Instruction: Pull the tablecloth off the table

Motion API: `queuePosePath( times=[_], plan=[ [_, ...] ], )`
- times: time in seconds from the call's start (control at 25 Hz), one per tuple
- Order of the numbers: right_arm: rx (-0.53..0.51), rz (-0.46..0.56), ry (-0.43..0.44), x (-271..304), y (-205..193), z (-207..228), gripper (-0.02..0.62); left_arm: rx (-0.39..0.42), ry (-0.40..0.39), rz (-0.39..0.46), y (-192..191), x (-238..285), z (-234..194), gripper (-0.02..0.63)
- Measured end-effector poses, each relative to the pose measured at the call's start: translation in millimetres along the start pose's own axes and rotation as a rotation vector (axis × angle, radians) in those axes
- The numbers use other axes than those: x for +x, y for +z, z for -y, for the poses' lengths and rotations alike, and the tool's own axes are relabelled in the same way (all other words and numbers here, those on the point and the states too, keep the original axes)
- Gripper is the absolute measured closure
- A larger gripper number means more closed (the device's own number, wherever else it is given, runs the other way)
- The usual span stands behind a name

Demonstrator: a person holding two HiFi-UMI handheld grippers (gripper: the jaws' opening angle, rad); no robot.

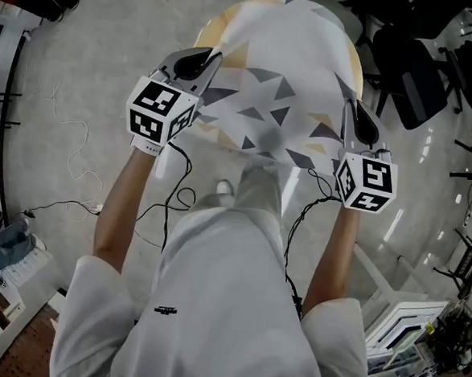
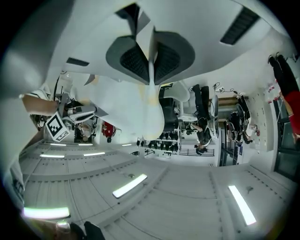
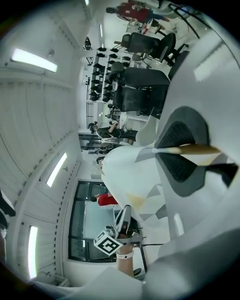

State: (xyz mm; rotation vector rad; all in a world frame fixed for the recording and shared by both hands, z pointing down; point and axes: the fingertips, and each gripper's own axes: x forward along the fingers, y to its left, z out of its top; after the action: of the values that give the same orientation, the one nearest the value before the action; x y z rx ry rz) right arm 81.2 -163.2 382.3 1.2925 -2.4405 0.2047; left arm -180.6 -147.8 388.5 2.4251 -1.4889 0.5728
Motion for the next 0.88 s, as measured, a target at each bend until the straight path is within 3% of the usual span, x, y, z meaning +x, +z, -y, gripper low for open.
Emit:
queuePosePath(
  times=[0.36, 0.88],
  plan=[
    [0.0, 0.167, -0.004, -138, 13, -71, 0.557, -0.023, 0.039, 0.152, -6, -150, 82, 0.58],
    [0.05, 0.178, 0.068, -249, -27, -80, 0.555, -0.043, 0.119, 0.132, -16, -227, 193, 0.58]
  ],
)
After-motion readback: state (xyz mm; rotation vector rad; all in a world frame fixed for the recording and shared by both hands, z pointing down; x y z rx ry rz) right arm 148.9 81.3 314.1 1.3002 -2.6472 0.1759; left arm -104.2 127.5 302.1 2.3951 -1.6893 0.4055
